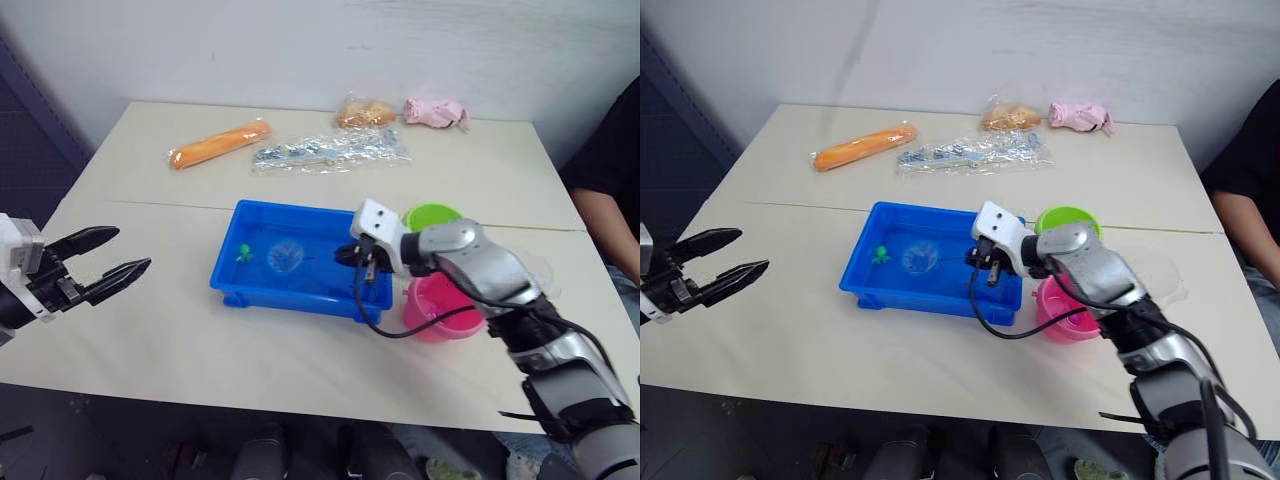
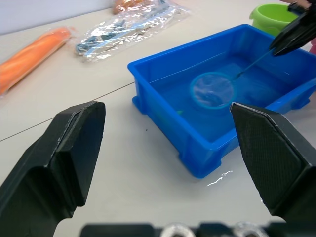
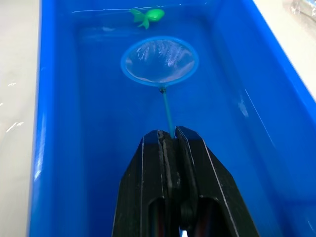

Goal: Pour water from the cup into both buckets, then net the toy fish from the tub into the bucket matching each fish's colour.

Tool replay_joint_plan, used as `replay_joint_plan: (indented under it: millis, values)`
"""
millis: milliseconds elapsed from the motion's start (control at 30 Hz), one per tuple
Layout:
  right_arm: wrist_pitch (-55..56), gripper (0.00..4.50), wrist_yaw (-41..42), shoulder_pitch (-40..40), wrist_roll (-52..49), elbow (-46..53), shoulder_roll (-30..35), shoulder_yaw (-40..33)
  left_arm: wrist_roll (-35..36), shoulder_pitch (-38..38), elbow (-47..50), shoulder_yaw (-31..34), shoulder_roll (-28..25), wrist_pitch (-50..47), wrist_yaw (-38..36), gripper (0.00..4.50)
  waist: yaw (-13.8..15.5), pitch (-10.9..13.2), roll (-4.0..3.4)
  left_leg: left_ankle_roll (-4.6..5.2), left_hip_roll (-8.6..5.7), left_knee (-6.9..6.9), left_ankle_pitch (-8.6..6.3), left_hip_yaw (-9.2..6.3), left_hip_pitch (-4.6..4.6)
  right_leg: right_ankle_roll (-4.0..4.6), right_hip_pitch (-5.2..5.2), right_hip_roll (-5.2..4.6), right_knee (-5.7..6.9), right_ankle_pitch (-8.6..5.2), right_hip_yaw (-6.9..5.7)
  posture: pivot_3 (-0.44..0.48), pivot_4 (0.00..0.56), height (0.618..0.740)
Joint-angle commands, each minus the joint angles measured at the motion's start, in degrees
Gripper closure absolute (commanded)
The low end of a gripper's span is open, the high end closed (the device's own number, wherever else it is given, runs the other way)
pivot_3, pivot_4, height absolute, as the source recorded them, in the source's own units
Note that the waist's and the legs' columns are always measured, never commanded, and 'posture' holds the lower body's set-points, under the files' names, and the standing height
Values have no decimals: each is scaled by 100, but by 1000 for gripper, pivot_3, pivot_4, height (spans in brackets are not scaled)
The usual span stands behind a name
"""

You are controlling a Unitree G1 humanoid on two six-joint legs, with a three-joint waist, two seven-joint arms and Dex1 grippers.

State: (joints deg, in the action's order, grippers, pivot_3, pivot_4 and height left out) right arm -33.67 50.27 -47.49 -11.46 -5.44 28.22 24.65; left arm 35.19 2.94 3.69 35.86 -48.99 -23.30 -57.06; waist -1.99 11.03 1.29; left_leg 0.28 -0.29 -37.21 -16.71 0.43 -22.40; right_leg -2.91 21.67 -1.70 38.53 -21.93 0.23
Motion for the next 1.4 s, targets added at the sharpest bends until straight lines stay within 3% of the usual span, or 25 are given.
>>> replay_joint_plan:
  millis: [33, 500, 800, 1200, 1400]
  values:
    - [-116, 4500, -57, -202, 263, -22, -175, 35, 78, -137, 246, 130, -45, -48, 75, 144, -8, 0, 0, -1, 0, 1, 0, 1, 0, 0, 0, 0, 1, 0, 0, 0, 150, 740]
    - [-64, 4500, -222, -338, 796, -576, -1100, 106, 87, -120, 275, 66, -92, -96, 143, 144, -53, 0, 1, -2, 0, 1, 0, 1, 2, 1, 1, -1, 4, 0, 0, 0, 150, 740]
    - [885, 4500, -551, -162, 741, -1110, -1656, -344, 115, -111, 320, 23, -73, -148, 162, 144, -131, -1, 1, -3, 0, 2, 0, 2, 3, 0, 1, 0, 8, 0, 0, 0, 150, 740]
    - [1897, 4500, -124, 347, 503, -833, -1528, -777, 111, -145, 312, 28, -114, -214, 88, 144, -142, -1, 1, -4, 0, 4, 0, 1, 5, 1, 1, 1, 9, 0, 0, 0, 150, 740]
    - [1748, 4500, 279, 651, 306, -242, -1000, -1043, 94, 19, 229, -156, -94, -194, 50, 144, -122, -1, 1, -5, 0, 5, 0, 2, 5, 1, 0, 1, 6, 0, 0, 0, 150, 740]
